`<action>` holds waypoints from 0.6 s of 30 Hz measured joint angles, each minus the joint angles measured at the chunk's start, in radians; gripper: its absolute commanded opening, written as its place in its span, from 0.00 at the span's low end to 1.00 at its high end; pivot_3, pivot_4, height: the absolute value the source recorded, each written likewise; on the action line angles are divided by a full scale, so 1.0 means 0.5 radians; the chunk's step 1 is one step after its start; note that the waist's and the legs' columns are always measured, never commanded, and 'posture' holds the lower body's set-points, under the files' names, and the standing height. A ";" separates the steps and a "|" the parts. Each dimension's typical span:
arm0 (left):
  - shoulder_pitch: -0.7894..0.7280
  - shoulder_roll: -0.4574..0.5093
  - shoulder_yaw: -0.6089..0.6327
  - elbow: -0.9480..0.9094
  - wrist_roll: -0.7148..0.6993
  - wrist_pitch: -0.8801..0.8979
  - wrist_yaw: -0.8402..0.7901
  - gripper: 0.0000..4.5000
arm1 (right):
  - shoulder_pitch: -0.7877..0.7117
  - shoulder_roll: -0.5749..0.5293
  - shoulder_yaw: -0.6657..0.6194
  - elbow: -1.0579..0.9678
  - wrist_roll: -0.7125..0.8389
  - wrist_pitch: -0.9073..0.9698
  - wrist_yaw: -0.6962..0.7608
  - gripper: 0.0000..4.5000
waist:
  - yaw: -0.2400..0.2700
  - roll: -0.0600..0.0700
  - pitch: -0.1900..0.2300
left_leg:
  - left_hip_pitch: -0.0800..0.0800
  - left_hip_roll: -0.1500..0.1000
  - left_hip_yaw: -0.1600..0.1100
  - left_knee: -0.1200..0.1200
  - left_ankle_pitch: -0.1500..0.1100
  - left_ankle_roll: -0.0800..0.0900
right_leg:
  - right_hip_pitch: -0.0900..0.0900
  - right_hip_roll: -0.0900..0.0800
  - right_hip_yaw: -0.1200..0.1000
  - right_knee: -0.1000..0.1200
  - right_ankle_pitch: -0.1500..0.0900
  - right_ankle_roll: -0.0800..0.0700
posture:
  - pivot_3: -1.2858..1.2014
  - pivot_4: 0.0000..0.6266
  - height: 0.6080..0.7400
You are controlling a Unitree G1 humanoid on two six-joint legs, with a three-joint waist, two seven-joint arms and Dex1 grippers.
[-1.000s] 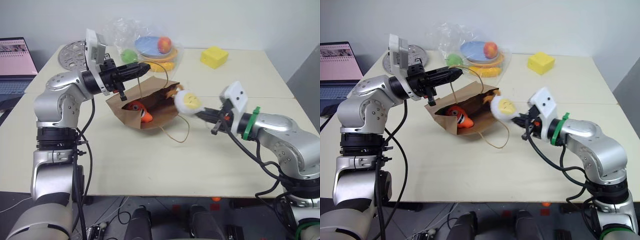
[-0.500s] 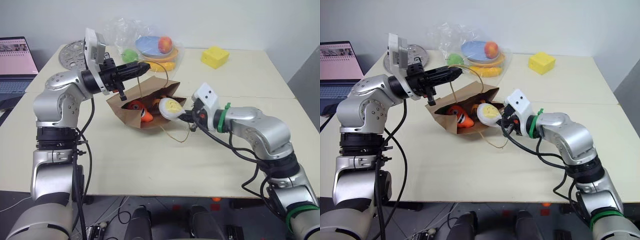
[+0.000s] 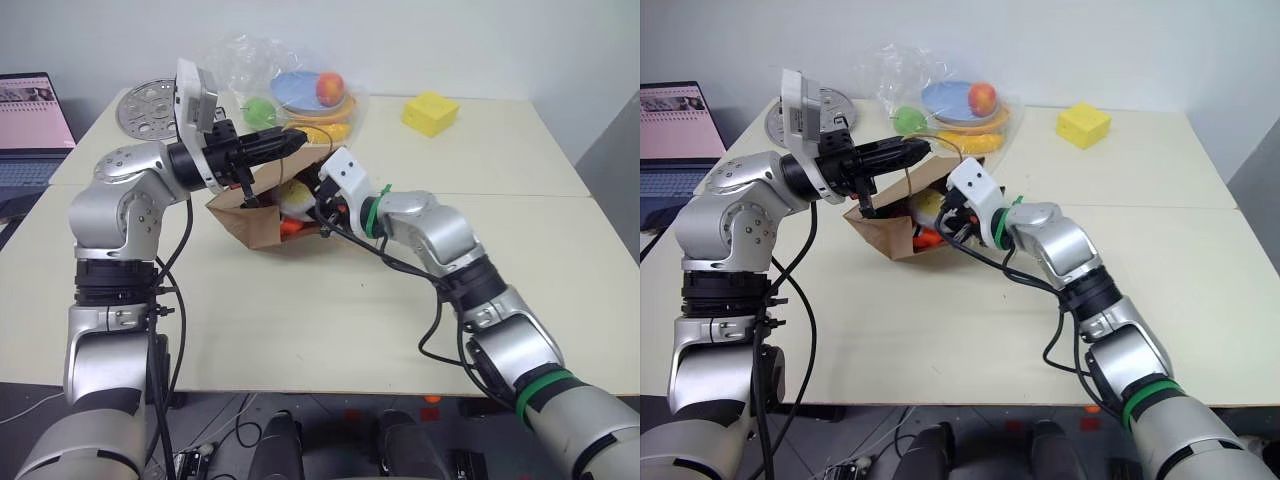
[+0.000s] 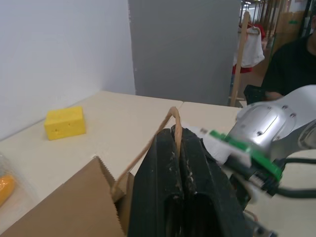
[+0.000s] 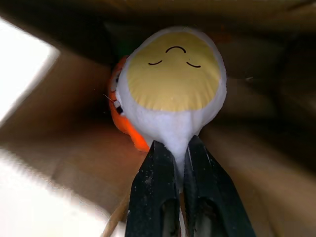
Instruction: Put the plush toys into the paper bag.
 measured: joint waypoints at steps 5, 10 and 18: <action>0.003 0.001 0.001 -0.014 -0.016 0.031 0.000 0.00 | -0.038 0.030 -0.082 0.232 -0.066 -0.170 -0.015 0.12 | 0.002 0.000 0.000 | 0.000 0.000 0.000 0.000 0.000 0.000 | 0.000 0.000 0.000 0.000 0.000 0.000 | 0.52 0.24 1.00; 0.003 0.003 0.000 -0.014 -0.016 0.033 0.000 0.00 | -0.038 0.030 -0.142 0.278 -0.113 -0.197 -0.010 0.50 | -0.005 0.000 0.000 | 0.000 0.000 0.000 0.000 0.000 0.000 | 0.000 0.000 0.000 0.001 0.000 0.000 | 0.52 0.24 1.00; -0.003 -0.003 -0.006 -0.005 -0.015 0.031 -0.003 0.00 | 0.055 -0.078 -0.240 0.038 -0.127 -0.175 -0.050 0.99 | -0.002 0.000 0.000 | 0.000 0.000 0.000 0.000 0.000 0.000 | 0.000 0.000 0.000 0.000 0.000 0.000 | 0.52 0.24 1.00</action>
